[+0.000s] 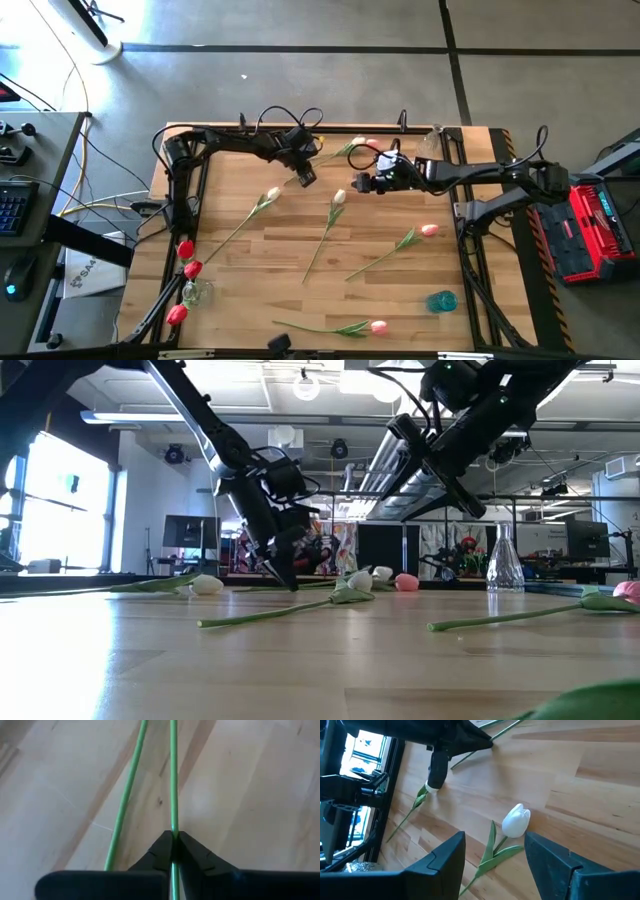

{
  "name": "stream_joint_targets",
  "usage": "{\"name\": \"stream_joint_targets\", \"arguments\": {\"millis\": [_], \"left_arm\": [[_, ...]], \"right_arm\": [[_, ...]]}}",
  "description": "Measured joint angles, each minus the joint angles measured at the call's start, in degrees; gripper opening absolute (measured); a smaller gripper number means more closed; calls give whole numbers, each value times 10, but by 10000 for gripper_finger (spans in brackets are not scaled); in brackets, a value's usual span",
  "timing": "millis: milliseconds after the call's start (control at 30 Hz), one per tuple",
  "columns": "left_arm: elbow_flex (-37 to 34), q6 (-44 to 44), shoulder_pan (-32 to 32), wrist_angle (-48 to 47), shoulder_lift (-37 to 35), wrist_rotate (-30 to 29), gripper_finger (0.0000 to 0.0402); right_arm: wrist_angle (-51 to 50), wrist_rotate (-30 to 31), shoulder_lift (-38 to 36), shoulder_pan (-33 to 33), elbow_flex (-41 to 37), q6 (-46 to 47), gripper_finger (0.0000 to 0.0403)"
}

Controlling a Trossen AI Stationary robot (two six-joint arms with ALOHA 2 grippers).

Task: Sort flowers into vase by color
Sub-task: Put the center top white tulip into the top transparent vase

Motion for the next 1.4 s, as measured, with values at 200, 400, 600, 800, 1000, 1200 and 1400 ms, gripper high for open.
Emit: {"name": "stream_joint_targets", "arguments": {"millis": [200,400,600,800,1000,1200,1400], "left_arm": [[-1,-30,0,-27,-13,33,3],[-1,-71,-2,-21,-80,92,1],[-1,-109,-2,39,-150,104,1],[0,-152,-7,70,-185,133,0],[0,-152,-34,71,-202,134,0],[0,-152,-67,70,-202,134,0],[0,-150,-80,67,-202,130,0]], "right_arm": [[17,-9,0,3,0,0,193],[97,-10,0,15,0,10,193],[115,72,0,13,0,51,201],[198,121,0,-7,0,33,231],[259,120,0,-35,0,-6,244],[269,103,0,-50,0,-10,203],[264,60,0,-50,0,-29,49]]}}
